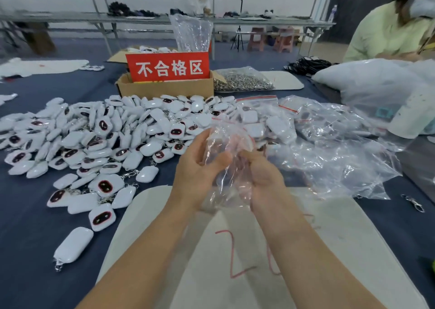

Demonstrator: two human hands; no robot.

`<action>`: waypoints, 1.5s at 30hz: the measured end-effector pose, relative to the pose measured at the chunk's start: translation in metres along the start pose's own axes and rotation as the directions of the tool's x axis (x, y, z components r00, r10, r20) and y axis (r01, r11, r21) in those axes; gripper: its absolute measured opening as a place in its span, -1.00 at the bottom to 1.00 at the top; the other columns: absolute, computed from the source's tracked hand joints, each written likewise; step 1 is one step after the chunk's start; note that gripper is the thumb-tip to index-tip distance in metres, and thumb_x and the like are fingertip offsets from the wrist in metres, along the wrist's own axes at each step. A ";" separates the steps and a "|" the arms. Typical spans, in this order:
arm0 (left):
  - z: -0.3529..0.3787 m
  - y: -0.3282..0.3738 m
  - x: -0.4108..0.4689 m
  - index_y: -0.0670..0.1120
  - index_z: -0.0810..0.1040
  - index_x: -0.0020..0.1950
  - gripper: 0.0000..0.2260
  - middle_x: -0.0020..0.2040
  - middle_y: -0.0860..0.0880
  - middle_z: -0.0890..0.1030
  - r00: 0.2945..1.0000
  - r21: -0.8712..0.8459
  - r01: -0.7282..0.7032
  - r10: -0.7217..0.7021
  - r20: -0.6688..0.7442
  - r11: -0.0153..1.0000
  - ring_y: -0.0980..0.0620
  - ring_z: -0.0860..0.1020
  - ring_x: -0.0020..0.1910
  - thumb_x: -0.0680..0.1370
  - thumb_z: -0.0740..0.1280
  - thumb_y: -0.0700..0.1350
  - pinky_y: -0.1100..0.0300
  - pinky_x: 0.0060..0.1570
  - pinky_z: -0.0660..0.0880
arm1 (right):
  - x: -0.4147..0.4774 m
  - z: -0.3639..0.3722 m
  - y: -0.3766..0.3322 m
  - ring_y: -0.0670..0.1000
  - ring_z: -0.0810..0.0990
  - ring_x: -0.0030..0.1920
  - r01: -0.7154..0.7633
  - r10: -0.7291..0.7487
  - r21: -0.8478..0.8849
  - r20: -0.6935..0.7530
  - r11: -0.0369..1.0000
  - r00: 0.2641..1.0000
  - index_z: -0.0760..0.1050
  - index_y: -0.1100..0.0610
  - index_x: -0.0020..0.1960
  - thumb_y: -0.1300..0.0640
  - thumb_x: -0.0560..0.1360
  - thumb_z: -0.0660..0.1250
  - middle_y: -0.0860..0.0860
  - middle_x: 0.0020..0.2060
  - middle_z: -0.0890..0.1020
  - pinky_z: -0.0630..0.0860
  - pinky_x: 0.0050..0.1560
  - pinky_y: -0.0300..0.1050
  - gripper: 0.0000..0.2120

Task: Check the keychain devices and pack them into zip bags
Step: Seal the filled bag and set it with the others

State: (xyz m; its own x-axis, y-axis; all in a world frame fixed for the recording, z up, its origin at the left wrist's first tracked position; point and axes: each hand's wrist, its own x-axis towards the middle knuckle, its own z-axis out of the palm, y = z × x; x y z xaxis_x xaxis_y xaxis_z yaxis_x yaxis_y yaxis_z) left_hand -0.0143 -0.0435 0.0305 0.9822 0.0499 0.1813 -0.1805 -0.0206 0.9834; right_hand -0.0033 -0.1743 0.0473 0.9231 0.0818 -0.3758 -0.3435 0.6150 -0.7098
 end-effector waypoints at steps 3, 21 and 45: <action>-0.002 0.001 -0.001 0.50 0.50 0.20 -0.47 0.19 0.36 0.63 0.996 0.197 -0.034 0.050 -0.074 0.980 0.34 0.60 0.16 0.27 0.55 0.27 0.30 0.11 0.59 | 0.004 -0.001 0.016 0.31 0.72 0.04 0.072 -0.071 -0.103 0.013 0.992 0.997 0.67 0.23 0.18 0.37 0.57 0.32 0.29 0.04 0.73 0.64 0.11 0.31 -0.76; -0.019 0.006 0.012 0.11 0.73 -0.16 -0.81 -0.17 0.08 0.73 0.963 -0.057 -0.022 0.006 -0.268 0.998 0.12 0.65 -0.17 0.55 0.49 -0.18 0.16 -0.02 0.57 | 0.013 -0.013 0.013 0.01 0.62 -0.38 0.082 -0.082 0.006 0.019 0.997 0.996 0.72 0.17 -0.28 0.29 0.51 0.44 0.12 -0.32 0.67 0.59 -0.30 -0.14 -0.80; -0.036 0.028 -0.002 0.37 0.27 0.53 -0.22 0.48 0.28 0.45 0.968 0.713 -0.245 0.203 0.145 0.657 0.26 0.37 0.41 0.33 0.44 0.34 0.24 0.34 0.29 | -0.001 -0.005 0.020 0.17 0.58 -0.01 0.311 -0.783 -0.915 -0.009 0.258 0.622 0.44 -0.03 -0.17 0.27 0.46 0.37 -0.03 -0.18 0.63 0.52 0.03 0.05 -0.78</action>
State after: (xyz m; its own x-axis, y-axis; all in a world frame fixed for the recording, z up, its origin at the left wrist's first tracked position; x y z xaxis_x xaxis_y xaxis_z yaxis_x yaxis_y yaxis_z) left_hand -0.0234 -0.0084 0.0585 0.9221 -0.1011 0.3735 -0.3214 -0.7378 0.5936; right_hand -0.0116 -0.1665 0.0306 0.8413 -0.4381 0.3167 0.0406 -0.5330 -0.8452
